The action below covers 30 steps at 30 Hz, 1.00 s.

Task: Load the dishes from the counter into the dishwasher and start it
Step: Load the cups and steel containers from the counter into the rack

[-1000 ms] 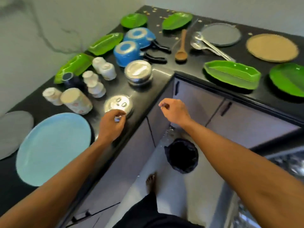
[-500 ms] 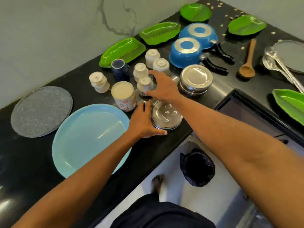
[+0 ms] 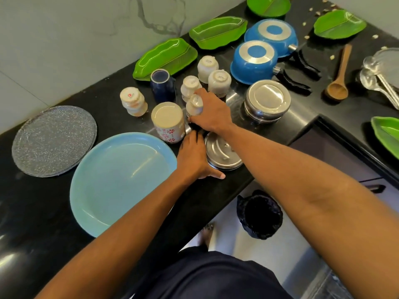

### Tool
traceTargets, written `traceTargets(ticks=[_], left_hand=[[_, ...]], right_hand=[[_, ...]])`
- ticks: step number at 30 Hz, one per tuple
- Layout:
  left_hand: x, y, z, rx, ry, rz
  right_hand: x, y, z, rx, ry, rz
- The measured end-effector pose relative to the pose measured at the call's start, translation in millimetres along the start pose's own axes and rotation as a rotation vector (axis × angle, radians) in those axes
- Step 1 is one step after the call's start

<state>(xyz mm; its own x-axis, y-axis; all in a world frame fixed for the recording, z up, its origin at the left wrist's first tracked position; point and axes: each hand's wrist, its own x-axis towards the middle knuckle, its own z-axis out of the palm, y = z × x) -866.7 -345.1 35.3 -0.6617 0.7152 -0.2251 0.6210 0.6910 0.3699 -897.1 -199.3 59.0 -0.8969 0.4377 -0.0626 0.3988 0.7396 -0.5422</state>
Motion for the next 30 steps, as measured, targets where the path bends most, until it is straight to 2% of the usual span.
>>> traceTargets(ticks=[11, 21, 26, 30], left_hand=[[4, 4, -2, 0.025, -0.018, -0.023], [-6, 15, -11, 0.086, -0.054, -0.050], [-30, 46, -13, 0.151, 0.090, -0.025], [-72, 104, 18, -0.069, 0.196, 0.088]], right_hand=[[-34, 28, -30, 0.042, 0.141, -0.010], [-119, 77, -66, 0.027, 0.256, 0.100], [-200, 115, -94, 0.051, 0.335, 0.138], [-286, 161, -106, 0.075, 0.401, 0.232]])
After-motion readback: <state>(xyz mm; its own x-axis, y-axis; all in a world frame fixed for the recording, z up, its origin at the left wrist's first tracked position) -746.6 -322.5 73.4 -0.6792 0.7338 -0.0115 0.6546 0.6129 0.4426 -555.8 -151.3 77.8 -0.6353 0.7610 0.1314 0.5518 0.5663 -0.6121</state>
